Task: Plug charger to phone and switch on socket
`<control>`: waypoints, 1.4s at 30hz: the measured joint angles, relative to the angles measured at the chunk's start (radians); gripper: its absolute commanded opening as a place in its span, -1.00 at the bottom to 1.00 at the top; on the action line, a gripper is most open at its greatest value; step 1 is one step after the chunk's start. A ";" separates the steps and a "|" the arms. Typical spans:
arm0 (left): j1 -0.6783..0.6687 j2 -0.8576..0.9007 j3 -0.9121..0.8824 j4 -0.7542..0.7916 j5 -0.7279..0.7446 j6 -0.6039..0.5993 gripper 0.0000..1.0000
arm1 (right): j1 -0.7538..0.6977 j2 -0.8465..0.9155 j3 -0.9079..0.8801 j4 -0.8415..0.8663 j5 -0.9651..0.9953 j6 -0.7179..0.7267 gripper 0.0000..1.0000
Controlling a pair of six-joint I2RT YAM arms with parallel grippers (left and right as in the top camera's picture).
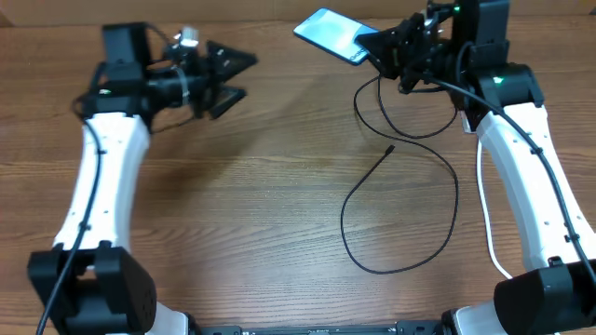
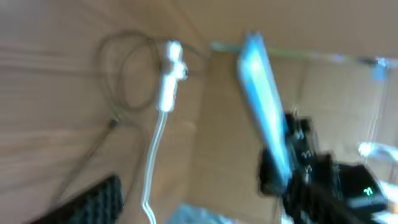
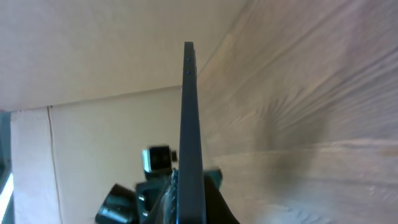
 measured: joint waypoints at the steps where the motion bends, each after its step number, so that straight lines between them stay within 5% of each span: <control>1: -0.034 0.010 0.000 0.092 -0.001 -0.086 0.71 | 0.020 0.000 0.000 0.000 0.012 0.026 -0.93; 6: -0.139 0.024 -0.006 0.338 -0.023 -0.377 0.69 | 0.093 0.000 0.000 0.001 0.060 0.105 -0.93; 17: -0.162 0.025 -0.006 0.346 -0.105 -0.726 0.38 | 0.144 0.000 0.000 0.014 0.130 0.198 -0.93; 42: -0.162 0.025 -0.006 0.271 -0.167 -0.806 0.02 | 0.286 0.000 0.000 0.043 0.367 0.226 -0.93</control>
